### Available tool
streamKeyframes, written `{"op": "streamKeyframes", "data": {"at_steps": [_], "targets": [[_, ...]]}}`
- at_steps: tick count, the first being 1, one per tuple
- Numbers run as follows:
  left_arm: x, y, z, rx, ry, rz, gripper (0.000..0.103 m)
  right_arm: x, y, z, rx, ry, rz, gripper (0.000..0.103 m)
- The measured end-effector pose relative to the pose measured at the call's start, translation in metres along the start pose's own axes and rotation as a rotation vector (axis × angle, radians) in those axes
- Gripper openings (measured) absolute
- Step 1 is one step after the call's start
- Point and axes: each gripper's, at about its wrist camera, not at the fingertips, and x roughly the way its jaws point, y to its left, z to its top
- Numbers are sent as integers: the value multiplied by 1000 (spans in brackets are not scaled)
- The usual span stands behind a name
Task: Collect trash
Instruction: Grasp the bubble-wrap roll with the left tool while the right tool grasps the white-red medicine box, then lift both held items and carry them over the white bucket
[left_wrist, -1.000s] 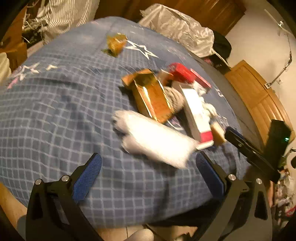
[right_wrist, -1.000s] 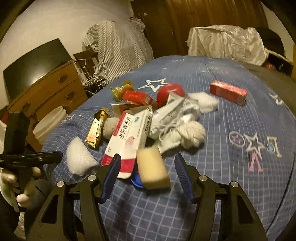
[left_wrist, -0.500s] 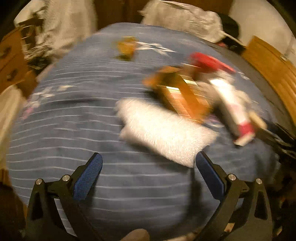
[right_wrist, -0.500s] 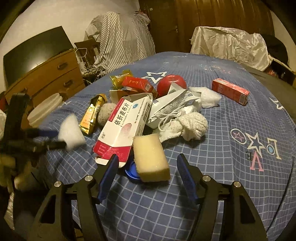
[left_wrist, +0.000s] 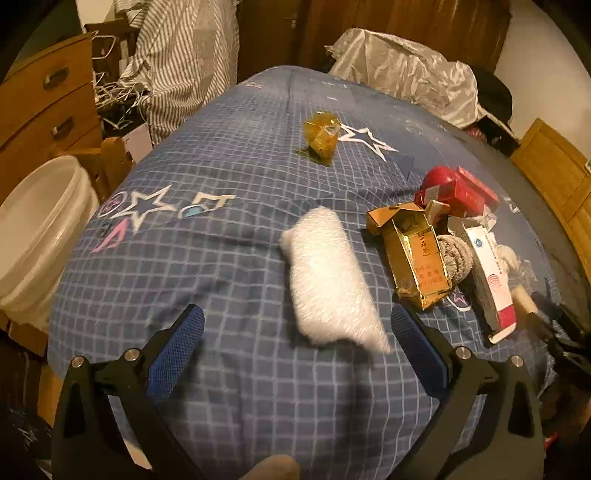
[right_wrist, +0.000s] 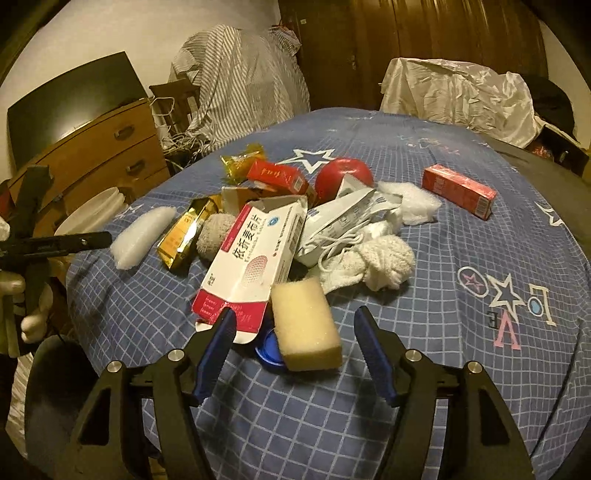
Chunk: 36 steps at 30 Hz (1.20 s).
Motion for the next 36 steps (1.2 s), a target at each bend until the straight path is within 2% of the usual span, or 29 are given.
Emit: {"op": "streamKeyframes", "data": {"at_steps": [4,6,11,17,18,19,21,23,27,29,33,36], "targets": [[25,-12,6,12,18,58,98,3,10,18,12,-11,-1,68],[34,-18,10,31,21,108,98,12,17,29,8,8,-12,69],[49,-21,5,55,54,174,98,53,40,56,-6,95,-65,79],[55,-19,5,50,46,190,95,91,47,60,-51,173,-172,79],[56,-20,5,53,44,191,91,95,48,59,-60,177,-186,78],[55,-21,6,55,39,187,87,96,48,58,-63,174,-192,70],[52,-25,6,55,25,170,63,95,48,56,-61,151,-206,55],[49,-30,6,64,14,174,48,90,47,54,-49,126,-188,53],[33,-32,7,59,-35,192,48,68,48,53,-30,48,-177,52],[18,-36,9,56,-71,181,48,47,48,55,-12,-20,-164,52],[-22,-57,11,72,-170,133,48,2,49,57,3,-145,-165,52],[-61,-85,8,117,-277,85,48,-36,50,54,13,-233,-188,52]]}}
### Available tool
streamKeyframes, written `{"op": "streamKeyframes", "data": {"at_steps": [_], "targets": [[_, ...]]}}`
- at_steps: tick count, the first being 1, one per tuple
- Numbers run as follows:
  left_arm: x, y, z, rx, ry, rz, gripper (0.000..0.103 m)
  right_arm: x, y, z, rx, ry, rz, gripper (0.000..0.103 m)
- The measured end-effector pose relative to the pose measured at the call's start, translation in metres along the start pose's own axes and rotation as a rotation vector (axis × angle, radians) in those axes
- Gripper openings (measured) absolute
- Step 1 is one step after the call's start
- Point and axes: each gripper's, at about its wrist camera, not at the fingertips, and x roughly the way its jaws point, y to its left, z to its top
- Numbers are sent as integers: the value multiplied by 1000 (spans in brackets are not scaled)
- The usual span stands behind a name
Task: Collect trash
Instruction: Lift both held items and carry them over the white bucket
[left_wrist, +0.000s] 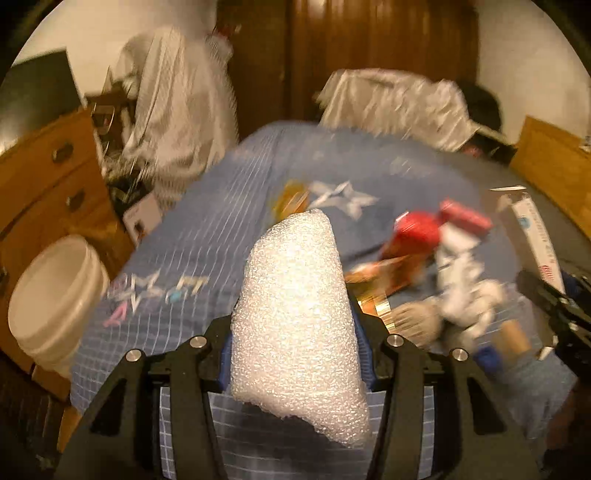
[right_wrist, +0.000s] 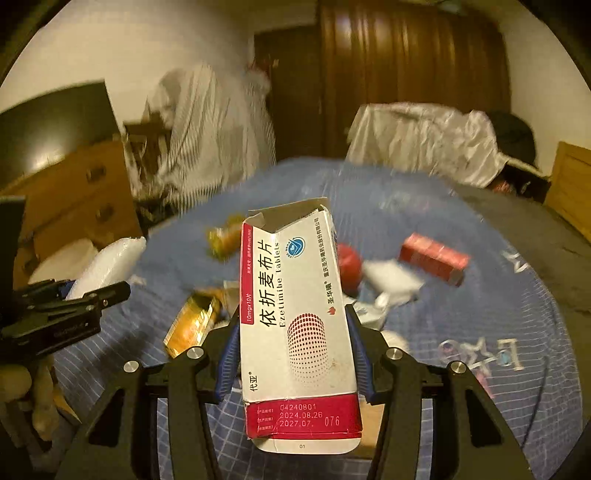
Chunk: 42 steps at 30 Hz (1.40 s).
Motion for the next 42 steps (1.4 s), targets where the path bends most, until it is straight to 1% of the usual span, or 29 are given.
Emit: {"op": "streamKeyframes", "data": {"at_steps": [2,7,12,17,24,33,37,42], "targets": [[-17,-12,4,4,-46,-34,48,-26,-4,3,1,-58,-24,52],[-50,-39,7,21,-144,-78,48,-78,-12,2,-5,-165,-86,53],[-71,-59,5,40,-211,-88,48,-115,-18,-6,-3,-224,-123,54],[-82,-72,2,59,-239,-96,48,-134,-22,-13,2,-231,-139,54],[-81,-73,3,61,-238,-89,48,-139,-25,-10,4,-230,-139,54],[-82,-60,3,42,-235,-68,48,-131,-17,-3,-6,-231,-114,54],[-83,-47,7,21,-238,-42,48,-122,-9,11,-21,-235,-79,54],[-83,-17,17,-14,-238,10,48,-101,20,37,-55,-231,-12,54]]}}
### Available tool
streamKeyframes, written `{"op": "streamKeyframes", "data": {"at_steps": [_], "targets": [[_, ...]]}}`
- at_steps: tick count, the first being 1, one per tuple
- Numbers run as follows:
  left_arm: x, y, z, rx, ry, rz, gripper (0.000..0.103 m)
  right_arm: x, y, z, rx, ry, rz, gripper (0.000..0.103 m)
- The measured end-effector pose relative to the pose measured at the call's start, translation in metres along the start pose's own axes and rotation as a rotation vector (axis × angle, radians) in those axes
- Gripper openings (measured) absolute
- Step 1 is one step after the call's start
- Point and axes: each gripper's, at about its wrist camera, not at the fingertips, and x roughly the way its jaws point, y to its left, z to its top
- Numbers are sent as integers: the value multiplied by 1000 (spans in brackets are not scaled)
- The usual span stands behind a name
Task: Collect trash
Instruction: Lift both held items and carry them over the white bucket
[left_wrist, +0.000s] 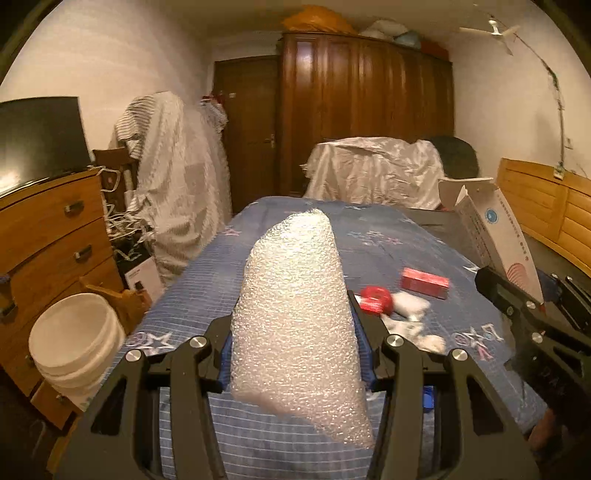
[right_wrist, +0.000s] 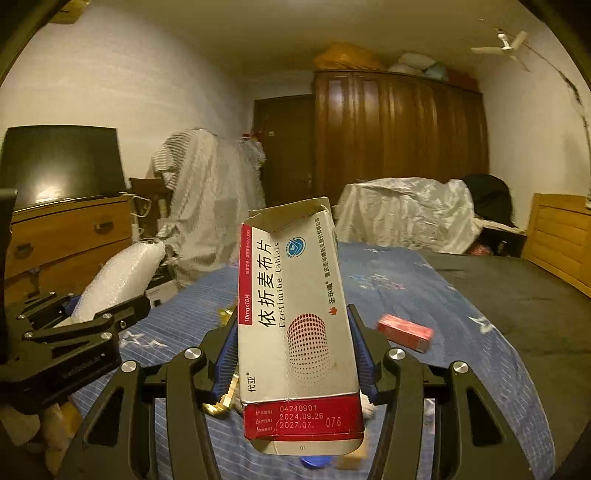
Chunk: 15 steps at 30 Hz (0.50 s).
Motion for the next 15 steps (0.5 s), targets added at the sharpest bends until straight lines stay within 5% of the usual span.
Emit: {"op": "streamKeyframes", "data": {"at_steps": [15], "targets": [[-7,158,27,-141,2,254,48,89,160,69,-89,25,278,54]]}}
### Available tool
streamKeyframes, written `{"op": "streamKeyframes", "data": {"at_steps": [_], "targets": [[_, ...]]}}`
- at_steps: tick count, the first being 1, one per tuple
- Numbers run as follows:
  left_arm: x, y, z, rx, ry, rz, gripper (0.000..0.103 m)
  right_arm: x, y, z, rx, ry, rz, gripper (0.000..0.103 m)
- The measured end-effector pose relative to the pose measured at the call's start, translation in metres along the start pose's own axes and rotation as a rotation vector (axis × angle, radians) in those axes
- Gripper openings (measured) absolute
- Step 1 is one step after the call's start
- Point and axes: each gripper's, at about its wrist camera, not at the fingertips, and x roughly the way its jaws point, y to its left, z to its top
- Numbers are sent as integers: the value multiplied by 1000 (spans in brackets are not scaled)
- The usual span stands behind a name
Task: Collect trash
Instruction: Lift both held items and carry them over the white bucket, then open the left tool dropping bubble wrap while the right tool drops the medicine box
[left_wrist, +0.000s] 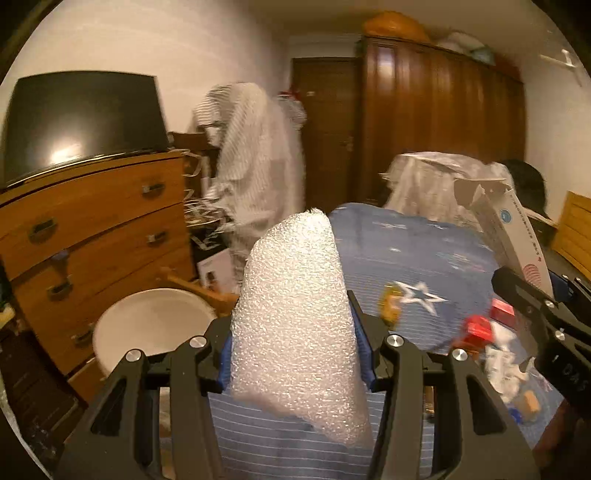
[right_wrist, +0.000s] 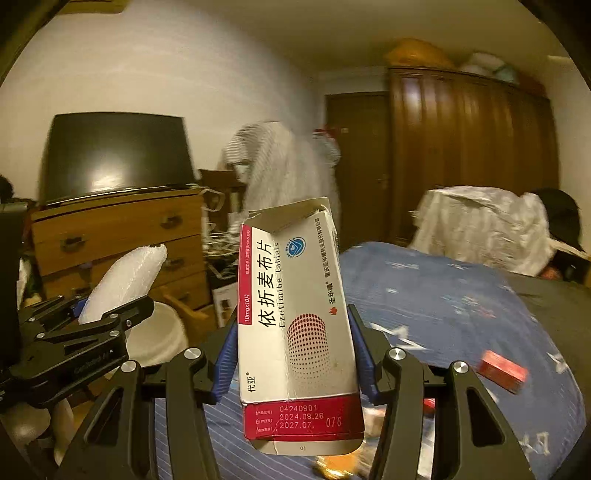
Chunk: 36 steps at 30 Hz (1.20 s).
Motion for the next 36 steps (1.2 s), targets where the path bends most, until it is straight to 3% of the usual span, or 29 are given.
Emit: {"op": "streamKeyframes", "data": {"at_steps": [9,13,21,29,36], "targets": [[20,99,22,-78,41,145,48,90,112,43,-86,73,167,54],[34,136,26,-99,83,180,48,147,166,60,-114,152,249,54],[96,207,28,-115,281,189,49,288,257,75,-180,447,380,54],[173,250,-6,-148,544,136,49,387,313,43,-220,728,430,54],[189,269,-20,-151,584,156,49,415,330,22,-228,793,438,54]]}}
